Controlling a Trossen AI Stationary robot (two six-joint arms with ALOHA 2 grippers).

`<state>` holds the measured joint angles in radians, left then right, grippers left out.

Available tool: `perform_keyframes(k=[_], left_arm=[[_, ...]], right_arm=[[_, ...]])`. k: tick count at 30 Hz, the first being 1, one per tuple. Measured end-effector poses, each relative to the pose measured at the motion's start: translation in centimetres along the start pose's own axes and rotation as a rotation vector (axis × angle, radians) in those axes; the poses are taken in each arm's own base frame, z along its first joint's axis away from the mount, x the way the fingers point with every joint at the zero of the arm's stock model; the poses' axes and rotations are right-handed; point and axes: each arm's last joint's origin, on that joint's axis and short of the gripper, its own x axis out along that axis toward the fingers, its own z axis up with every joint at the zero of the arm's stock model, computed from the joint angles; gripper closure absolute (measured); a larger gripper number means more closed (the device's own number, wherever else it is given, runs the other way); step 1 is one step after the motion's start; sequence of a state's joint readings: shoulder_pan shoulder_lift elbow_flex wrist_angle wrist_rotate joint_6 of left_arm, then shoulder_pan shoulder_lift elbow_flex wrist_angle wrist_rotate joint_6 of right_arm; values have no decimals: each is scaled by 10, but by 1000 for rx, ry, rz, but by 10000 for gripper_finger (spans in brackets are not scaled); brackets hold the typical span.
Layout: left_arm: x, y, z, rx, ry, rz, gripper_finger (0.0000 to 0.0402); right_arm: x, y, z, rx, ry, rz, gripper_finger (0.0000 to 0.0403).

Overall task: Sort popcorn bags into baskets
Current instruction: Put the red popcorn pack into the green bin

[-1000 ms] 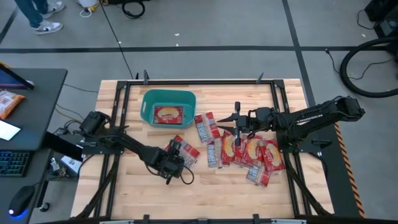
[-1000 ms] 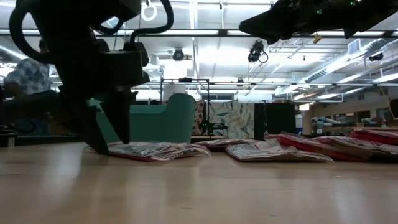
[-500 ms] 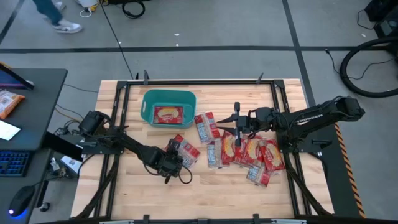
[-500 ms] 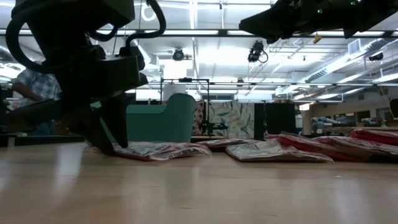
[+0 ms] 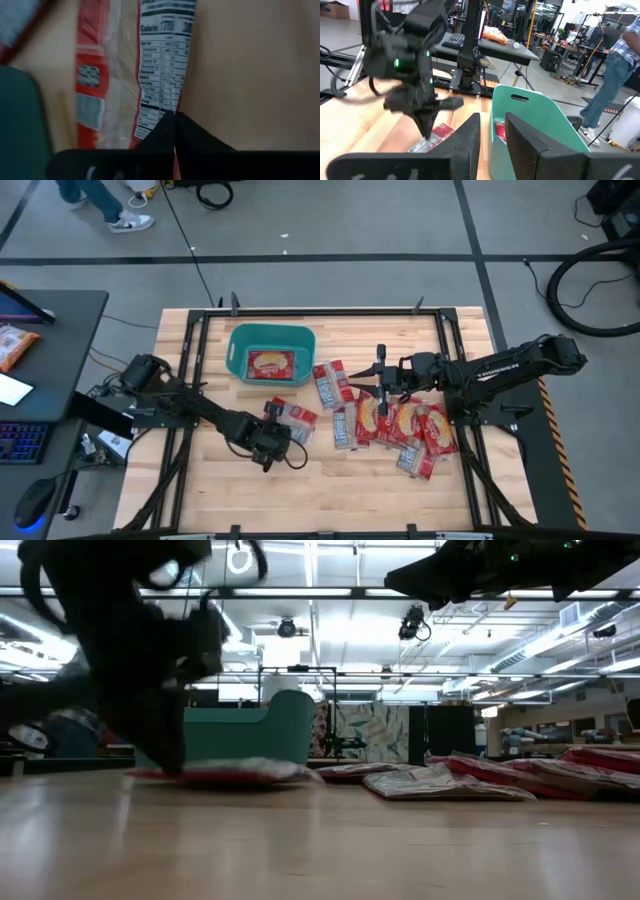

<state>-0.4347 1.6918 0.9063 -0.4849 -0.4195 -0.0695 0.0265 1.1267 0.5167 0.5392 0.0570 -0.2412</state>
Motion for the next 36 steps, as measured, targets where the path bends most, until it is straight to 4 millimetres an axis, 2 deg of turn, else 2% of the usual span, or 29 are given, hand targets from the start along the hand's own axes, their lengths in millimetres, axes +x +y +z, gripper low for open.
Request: perform_keyframes(k=[7,13,17,25,36], left_arm=[[-30,18,1,-66,-36,15,399],[-29,25,2,-109,-34,4,400],[-28,28,2,-121,-38,7,400],[-25,34,2,-164,-28,10,401],[-22,42,2,-294,-21,-20,401]], right_arm=[[0,0,0,-5,5,0,308],[2,3,-5,8,29,35,308],[17,17,-20,3,76,104,308],[45,50,-61,-36,186,114,298],[100,73,-78,-80,234,150,208]])
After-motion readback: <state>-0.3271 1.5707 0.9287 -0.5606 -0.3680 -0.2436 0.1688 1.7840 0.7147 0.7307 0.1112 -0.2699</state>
